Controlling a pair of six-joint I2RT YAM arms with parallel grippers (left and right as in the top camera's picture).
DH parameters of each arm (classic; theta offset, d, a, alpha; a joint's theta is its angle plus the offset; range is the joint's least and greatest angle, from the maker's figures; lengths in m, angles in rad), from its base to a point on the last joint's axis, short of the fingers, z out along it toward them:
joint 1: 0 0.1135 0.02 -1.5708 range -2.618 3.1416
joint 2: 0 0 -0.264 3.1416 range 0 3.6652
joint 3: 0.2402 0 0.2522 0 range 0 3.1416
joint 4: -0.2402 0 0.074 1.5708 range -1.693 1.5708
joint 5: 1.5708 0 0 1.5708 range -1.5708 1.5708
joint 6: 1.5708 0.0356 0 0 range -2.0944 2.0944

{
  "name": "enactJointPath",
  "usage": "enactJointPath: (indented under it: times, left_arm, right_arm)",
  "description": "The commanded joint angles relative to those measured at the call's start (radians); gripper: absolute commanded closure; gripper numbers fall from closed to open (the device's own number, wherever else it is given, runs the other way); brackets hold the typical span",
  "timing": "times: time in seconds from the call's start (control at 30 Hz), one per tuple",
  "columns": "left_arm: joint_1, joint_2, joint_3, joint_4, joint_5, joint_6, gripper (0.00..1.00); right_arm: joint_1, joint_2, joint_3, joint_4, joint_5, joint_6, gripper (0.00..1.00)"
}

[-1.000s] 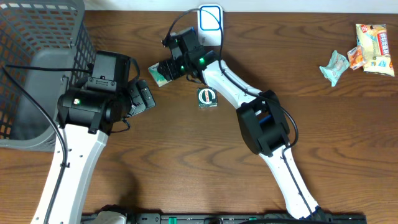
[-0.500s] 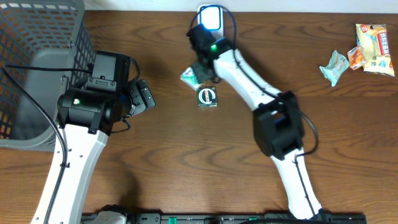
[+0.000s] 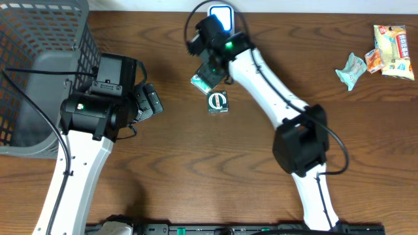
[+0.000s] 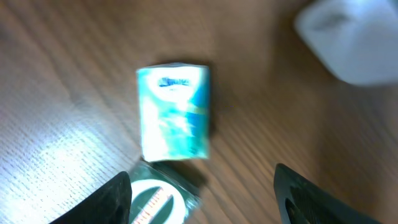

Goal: Scan the item barcode
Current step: 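Grasp the green Kleenex tissue pack near the tin with the right gripper and lift, then carry the green pack rightward and set it on the table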

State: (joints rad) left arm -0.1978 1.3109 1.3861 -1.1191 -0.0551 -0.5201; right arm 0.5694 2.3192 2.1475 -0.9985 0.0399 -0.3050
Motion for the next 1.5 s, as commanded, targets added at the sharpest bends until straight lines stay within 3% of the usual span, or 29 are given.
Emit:
enactJointPath:
  times: [0.0, 0.17, 0.37, 0.43, 0.7, 0.83, 1.0, 1.23, 1.47]
  left_arm:
    - [0.004, -0.003, 0.003, -0.003, -0.01, -0.001, 0.02]
    - [0.004, -0.003, 0.003, -0.003, -0.01, -0.001, 0.02]
    - [0.004, -0.003, 0.003, -0.003, -0.01, -0.001, 0.02]
    - [0.004, -0.003, 0.003, -0.003, -0.01, -0.001, 0.02]
    - [0.004, -0.003, 0.003, -0.003, -0.01, -0.001, 0.02]
    - [0.004, -0.003, 0.003, -0.003, -0.01, -0.001, 0.02]
    - [0.004, -0.003, 0.003, -0.003, -0.01, -0.001, 0.03]
    - [0.004, -0.003, 0.003, -0.003, -0.01, -0.001, 0.02]
    - [0.004, -0.003, 0.003, -0.003, -0.01, -0.001, 0.02]
  right_arm:
    - [0.036, 0.067, -0.002, 0.02, 0.012, -0.122, 0.35]
    - [0.078, 0.13, -0.002, 0.071, 0.2, -0.111, 0.37]
    - [0.09, 0.184, -0.002, 0.084, 0.217, -0.106, 0.42]
    - [0.09, 0.193, -0.002, 0.084, 0.216, -0.098, 0.5]
    - [0.085, 0.179, 0.027, 0.064, 0.217, 0.007, 0.99]
    - [0.06, 0.134, 0.082, -0.013, 0.192, 0.089, 0.99]
    - [-0.032, 0.068, 0.146, -0.159, -0.09, 0.092, 0.99]
    - [-0.273, 0.055, 0.124, -0.324, -0.684, 0.051, 0.99]
    - [-0.463, 0.056, -0.099, -0.245, -0.969, 0.037, 0.99]
